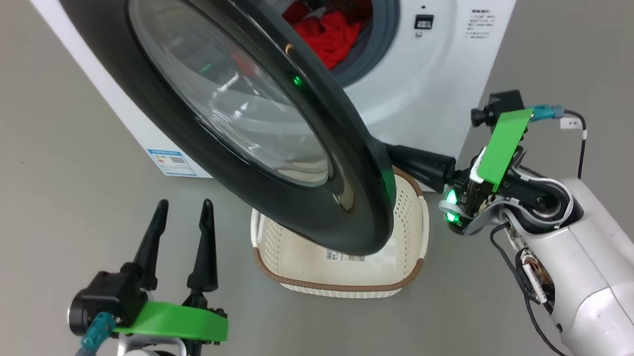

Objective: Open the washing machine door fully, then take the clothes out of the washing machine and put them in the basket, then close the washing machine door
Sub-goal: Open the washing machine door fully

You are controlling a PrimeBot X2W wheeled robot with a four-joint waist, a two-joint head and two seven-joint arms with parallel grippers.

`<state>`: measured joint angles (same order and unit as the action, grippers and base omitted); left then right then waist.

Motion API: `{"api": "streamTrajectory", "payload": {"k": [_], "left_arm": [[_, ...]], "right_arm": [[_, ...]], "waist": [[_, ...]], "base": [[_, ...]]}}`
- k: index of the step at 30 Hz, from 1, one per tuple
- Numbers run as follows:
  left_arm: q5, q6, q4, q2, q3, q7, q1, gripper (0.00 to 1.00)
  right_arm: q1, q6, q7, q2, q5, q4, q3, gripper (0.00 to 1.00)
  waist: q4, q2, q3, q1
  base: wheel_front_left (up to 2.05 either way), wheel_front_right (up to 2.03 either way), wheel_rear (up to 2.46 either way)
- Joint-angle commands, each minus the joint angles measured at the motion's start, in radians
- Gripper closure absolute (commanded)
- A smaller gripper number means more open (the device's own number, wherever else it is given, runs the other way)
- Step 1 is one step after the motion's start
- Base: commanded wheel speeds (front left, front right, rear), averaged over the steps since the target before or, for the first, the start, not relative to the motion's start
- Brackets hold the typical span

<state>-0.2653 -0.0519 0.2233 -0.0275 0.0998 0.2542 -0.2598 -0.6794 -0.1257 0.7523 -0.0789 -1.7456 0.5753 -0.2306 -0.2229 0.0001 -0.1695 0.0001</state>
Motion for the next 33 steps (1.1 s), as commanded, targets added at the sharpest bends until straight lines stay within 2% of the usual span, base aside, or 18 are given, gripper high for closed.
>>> {"api": "streamTrajectory", "payload": {"k": [1,9,33], "left_arm": [[0.001,0.008,-0.028,-0.023,-0.037,0.008,0.005,0.0],[-0.003,0.013,-0.027,-0.023,-0.037,0.008,0.031,0.0],[-0.014,0.034,-0.04,-0.039,-0.027,-0.004,0.092,0.0]], "right_arm": [[0.007,-0.005,0.003,0.027,-0.004,-0.039,-0.014,1.0],[0.046,-0.005,0.003,0.028,-0.015,-0.058,-0.036,1.0],[0.116,-0.005,-0.021,0.029,-0.075,-0.103,-0.191,1.0]], "waist": [[-0.02,-0.0001,0.019,0.0],[-0.059,-0.0001,0.053,0.0],[-0.218,-0.0001,0.134,0.0]], "base": [[0.0,0.0,0.0],[0.0,0.0,0.0],[0.0,0.0,0.0]]}}
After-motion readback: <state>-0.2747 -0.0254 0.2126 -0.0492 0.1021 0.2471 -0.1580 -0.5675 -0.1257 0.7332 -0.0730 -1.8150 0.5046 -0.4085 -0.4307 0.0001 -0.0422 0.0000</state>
